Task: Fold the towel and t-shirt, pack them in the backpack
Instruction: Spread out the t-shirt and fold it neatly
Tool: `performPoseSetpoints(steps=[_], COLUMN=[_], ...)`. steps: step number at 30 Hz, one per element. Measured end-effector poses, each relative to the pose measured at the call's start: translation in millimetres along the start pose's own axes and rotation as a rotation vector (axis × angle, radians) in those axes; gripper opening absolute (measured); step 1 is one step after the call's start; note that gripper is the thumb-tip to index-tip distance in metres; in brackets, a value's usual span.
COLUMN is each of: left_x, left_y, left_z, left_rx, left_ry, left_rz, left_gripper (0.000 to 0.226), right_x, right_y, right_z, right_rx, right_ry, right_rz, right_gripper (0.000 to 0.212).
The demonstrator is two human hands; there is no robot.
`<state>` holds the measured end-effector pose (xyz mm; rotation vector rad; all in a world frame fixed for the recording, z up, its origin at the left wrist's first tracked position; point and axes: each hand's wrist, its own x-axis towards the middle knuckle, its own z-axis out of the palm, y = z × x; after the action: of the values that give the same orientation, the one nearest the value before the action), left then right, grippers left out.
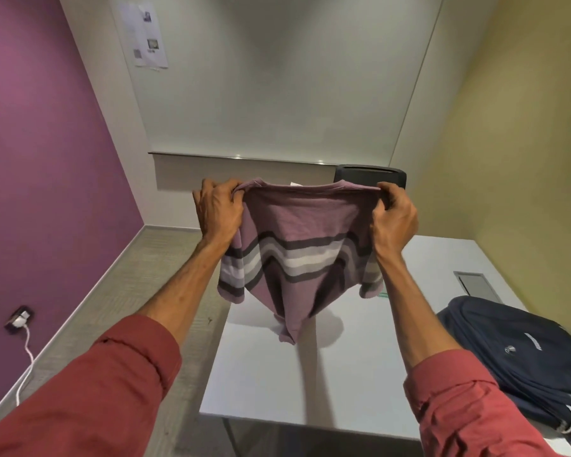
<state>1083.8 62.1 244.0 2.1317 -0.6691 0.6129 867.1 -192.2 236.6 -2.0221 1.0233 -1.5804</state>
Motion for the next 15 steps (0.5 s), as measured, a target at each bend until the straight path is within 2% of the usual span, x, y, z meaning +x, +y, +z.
performPoseSetpoints(steps=[3,9,15], left_x=[0.8,-9.8,-11.7], left_y=[-8.8,-15.1,11.1], left_z=[-7.3,-28.7,-48.6], left_rx=[-0.012,-0.021,-0.156], left_ry=[-0.021,0.012,0.134], left_rz=[-0.017,-0.043,-0.031], left_gripper=[0.025,0.025,0.024], right_x=[-10.8,-20.9,-25.9], right_y=[-6.1,-31.0,-76.2], right_z=[-4.7,-21.7,-39.0], right_rx=[-0.057,-0.149,-0.051], right_ry=[0.008,0.107,0.302], right_rz=[-0.028,0.045,0.038], right_gripper=[0.018,0.024,0.023])
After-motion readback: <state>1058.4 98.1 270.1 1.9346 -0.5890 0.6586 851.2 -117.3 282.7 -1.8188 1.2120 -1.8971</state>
